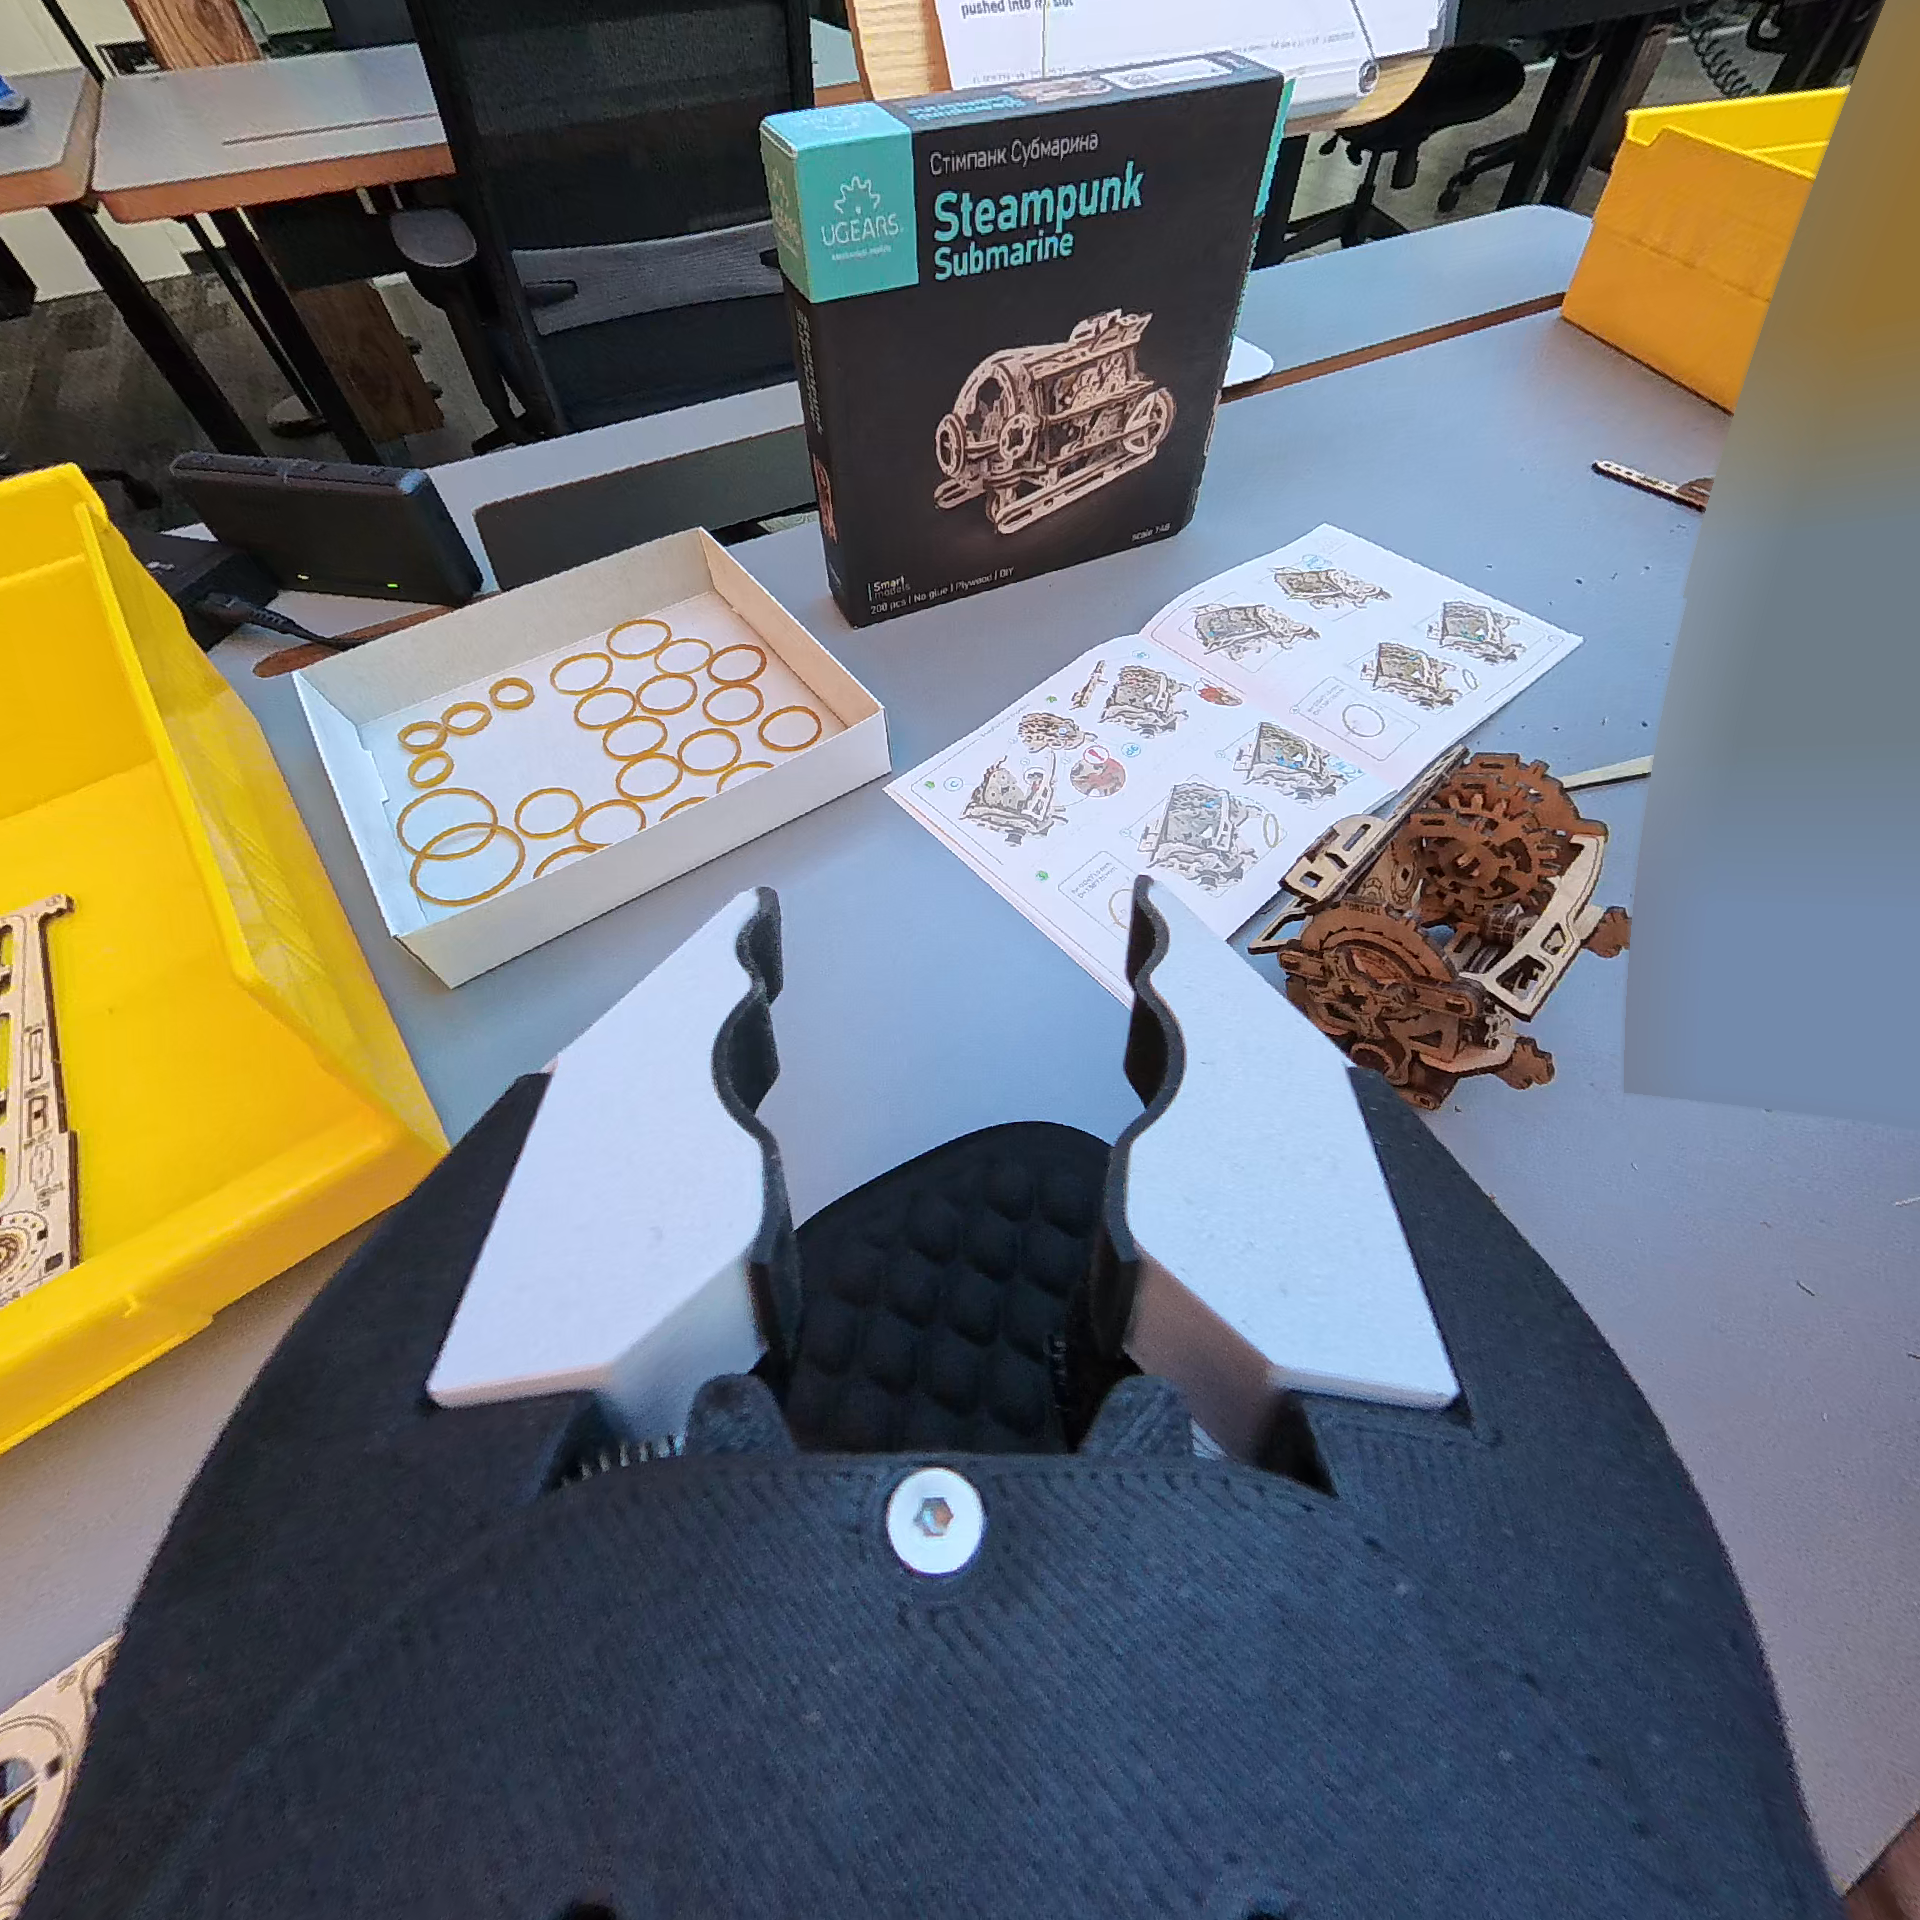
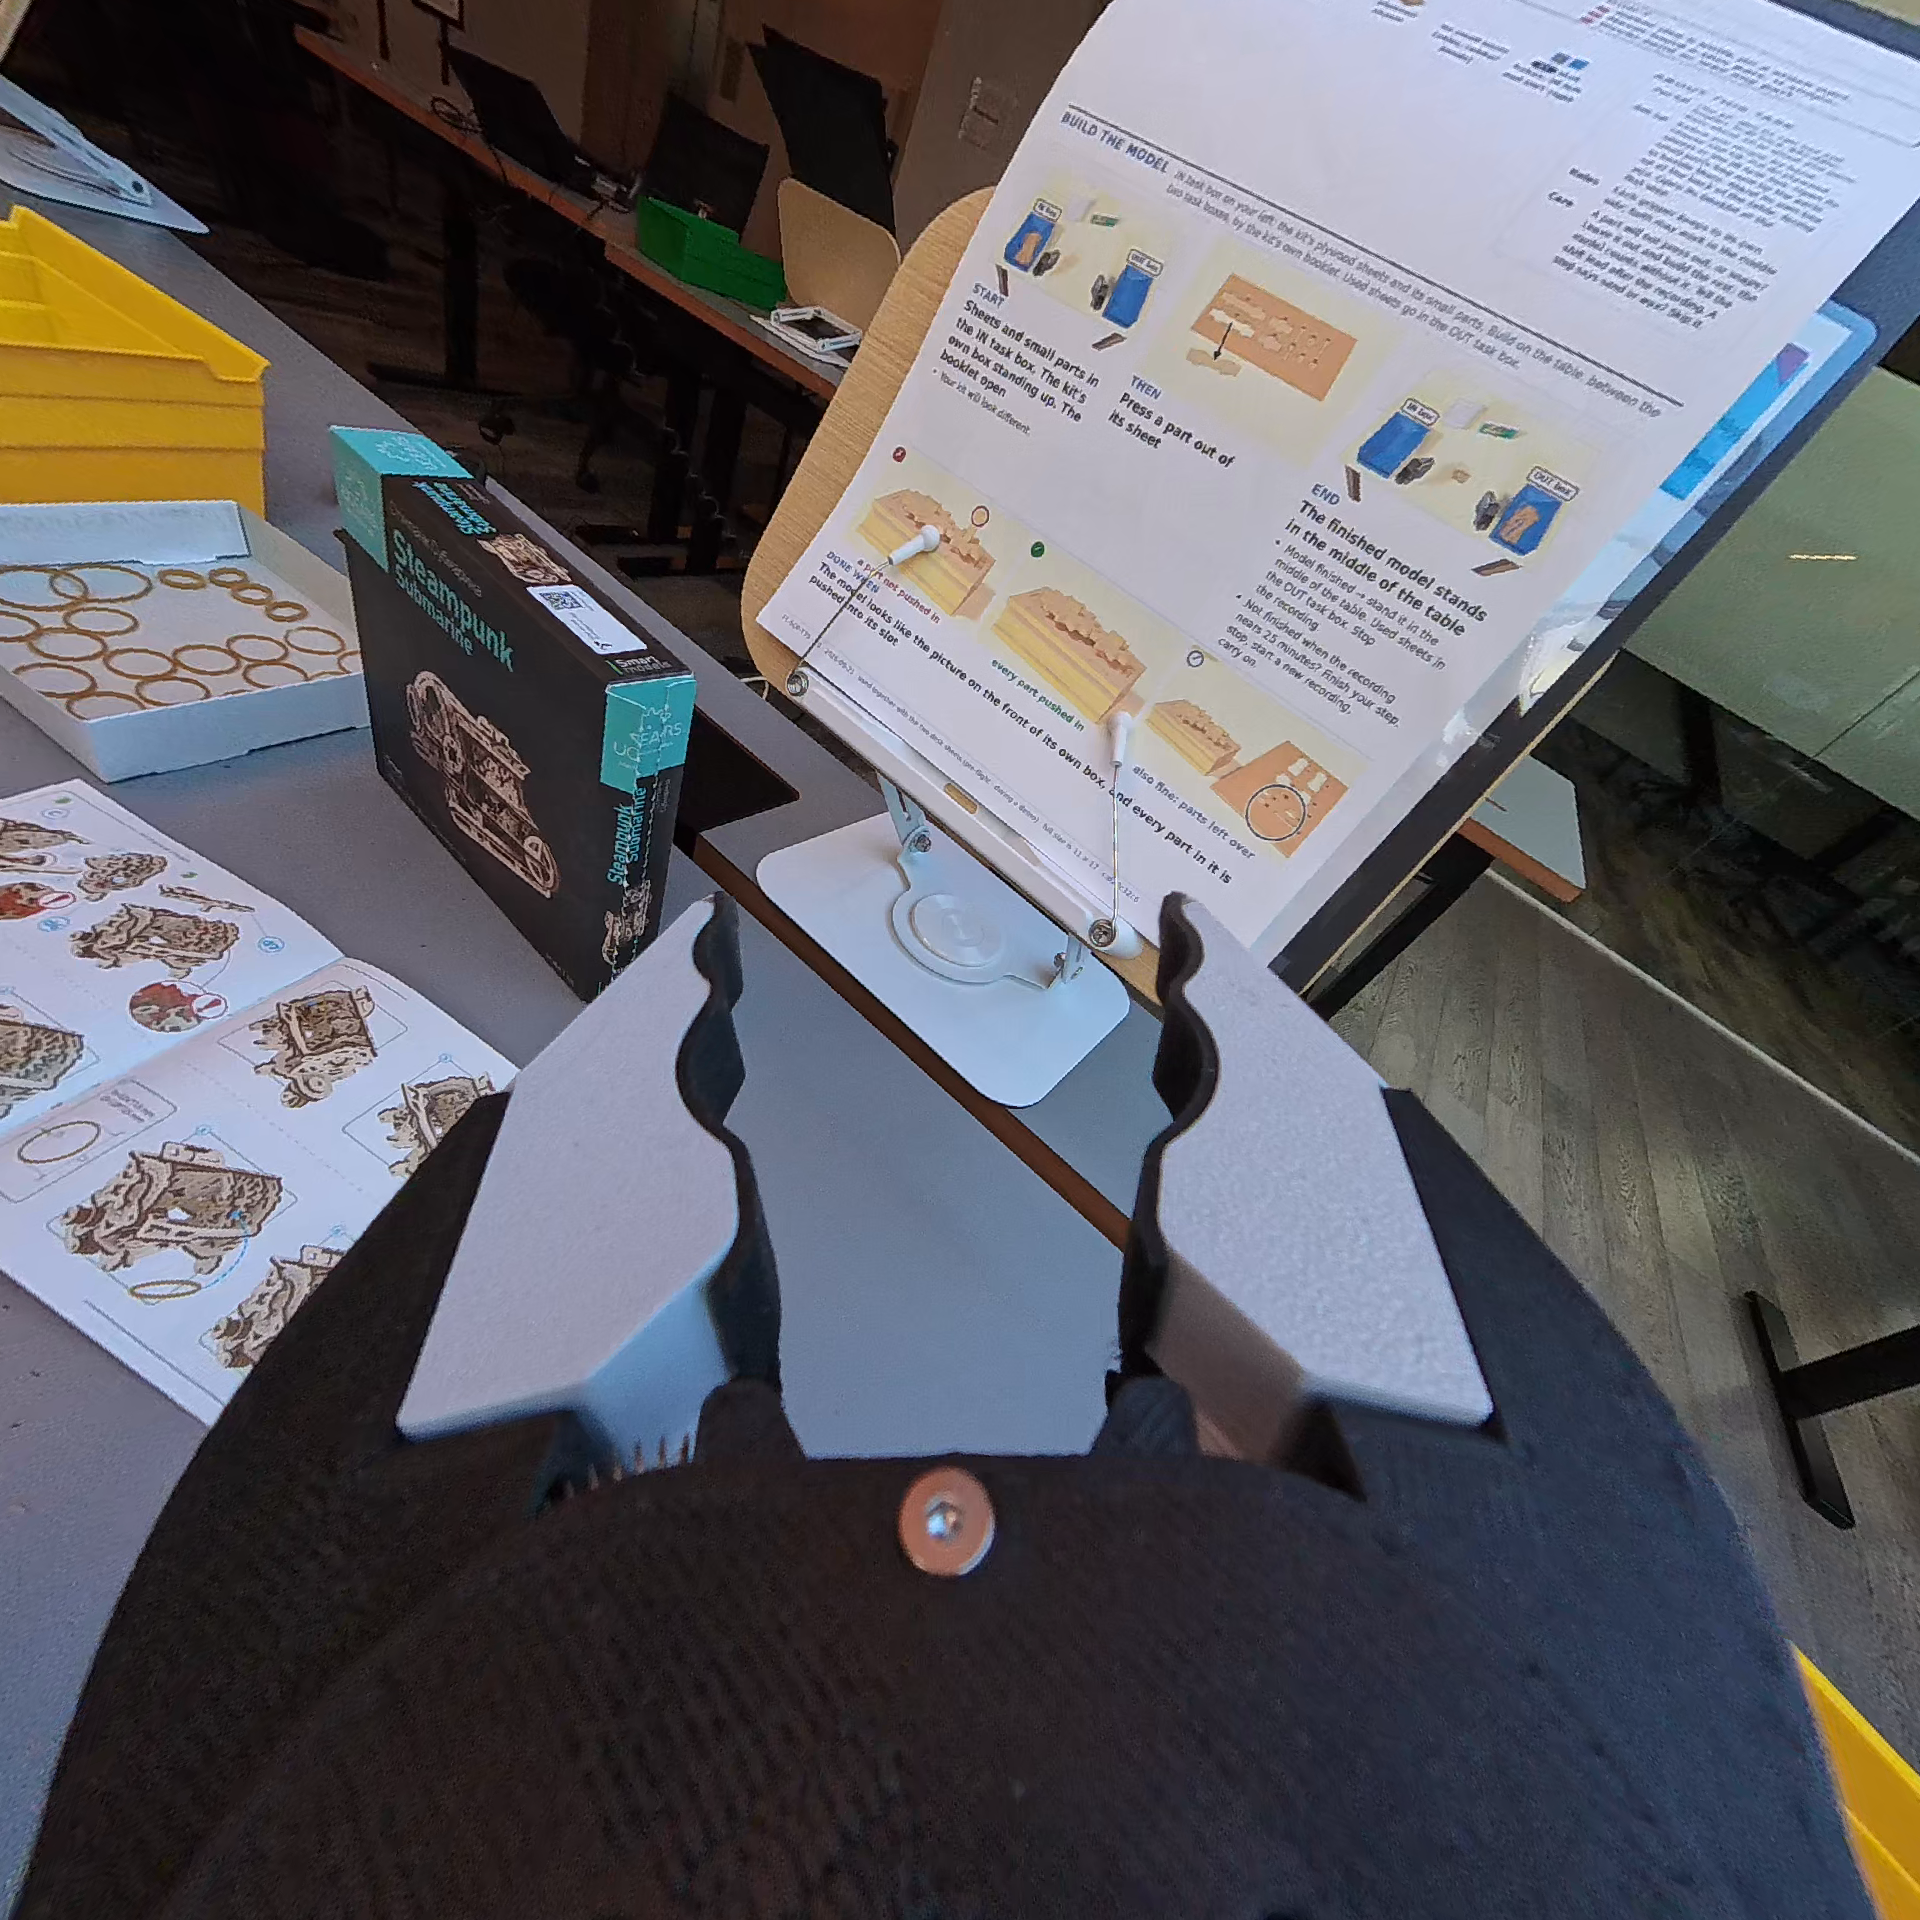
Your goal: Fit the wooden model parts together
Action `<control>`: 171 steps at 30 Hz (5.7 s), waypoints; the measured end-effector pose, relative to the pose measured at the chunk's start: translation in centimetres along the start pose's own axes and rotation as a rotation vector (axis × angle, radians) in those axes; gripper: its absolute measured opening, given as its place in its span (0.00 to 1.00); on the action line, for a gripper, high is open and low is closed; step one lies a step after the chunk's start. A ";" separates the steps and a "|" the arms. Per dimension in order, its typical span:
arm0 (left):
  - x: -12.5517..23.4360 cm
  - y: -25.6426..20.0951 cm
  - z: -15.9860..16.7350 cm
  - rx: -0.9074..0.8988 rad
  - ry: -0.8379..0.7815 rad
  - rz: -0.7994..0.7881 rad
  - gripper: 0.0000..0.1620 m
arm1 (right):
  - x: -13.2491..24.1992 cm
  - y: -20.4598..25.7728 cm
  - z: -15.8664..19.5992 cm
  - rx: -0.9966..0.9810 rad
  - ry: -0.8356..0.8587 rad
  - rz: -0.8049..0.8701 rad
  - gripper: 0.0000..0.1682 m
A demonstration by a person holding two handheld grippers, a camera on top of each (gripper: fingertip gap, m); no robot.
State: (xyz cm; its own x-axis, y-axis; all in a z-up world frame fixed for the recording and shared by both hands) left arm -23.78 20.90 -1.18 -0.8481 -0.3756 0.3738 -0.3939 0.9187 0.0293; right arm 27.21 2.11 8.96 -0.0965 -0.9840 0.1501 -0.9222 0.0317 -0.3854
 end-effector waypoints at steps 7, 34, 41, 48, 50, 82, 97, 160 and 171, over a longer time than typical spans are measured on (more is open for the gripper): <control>-0.1 0.1 0.2 0.001 0.006 -0.001 0.41 | 0.2 0.0 0.1 0.007 0.038 0.005 0.42; 7.5 7.2 -1.4 -0.055 0.004 -0.307 0.40 | -1.0 2.4 0.1 0.136 0.071 -0.028 0.29; 4.1 9.3 -4.0 -0.149 0.087 -0.154 0.39 | -0.8 3.8 -0.7 0.218 0.048 -0.011 0.30; -3.7 10.5 -7.1 -0.380 0.293 -0.007 0.38 | -0.3 4.2 -0.9 0.239 0.060 -0.005 0.26; -6.1 11.4 -7.4 -0.463 0.408 0.014 0.37 | -0.3 4.1 -0.9 0.229 0.033 -0.007 0.26; -19.2 15.7 -8.2 -0.736 0.826 0.198 0.19 | -2.3 3.6 2.0 0.273 0.151 0.018 0.20; -19.2 16.3 -6.8 -0.727 1.019 0.310 0.09 | -2.8 3.9 2.6 0.284 0.179 -0.004 0.20; -21.3 17.1 -4.0 -0.834 1.155 0.285 0.15 | -3.2 3.8 3.6 0.359 0.246 -0.005 0.20; -15.6 12.7 -7.2 -0.610 0.763 0.178 0.13 | -3.6 3.9 4.2 0.353 0.261 -0.017 0.20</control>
State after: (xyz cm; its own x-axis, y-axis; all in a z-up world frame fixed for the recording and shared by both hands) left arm -12.98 39.31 0.07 -0.3376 -0.2437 0.9092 0.1483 0.9400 0.3071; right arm 25.54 5.01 3.07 -0.2162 -0.9048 0.3668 -0.7441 -0.0906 -0.6619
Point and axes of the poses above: each gripper's, where its closed fingertips meet, x back along the fingers, z out of its underside, y = z × x across the jaws, the point moved 10 cm from there along x, back along the fingers, and after that the axes turned 1 degree about -z, right-handed, at the moved point
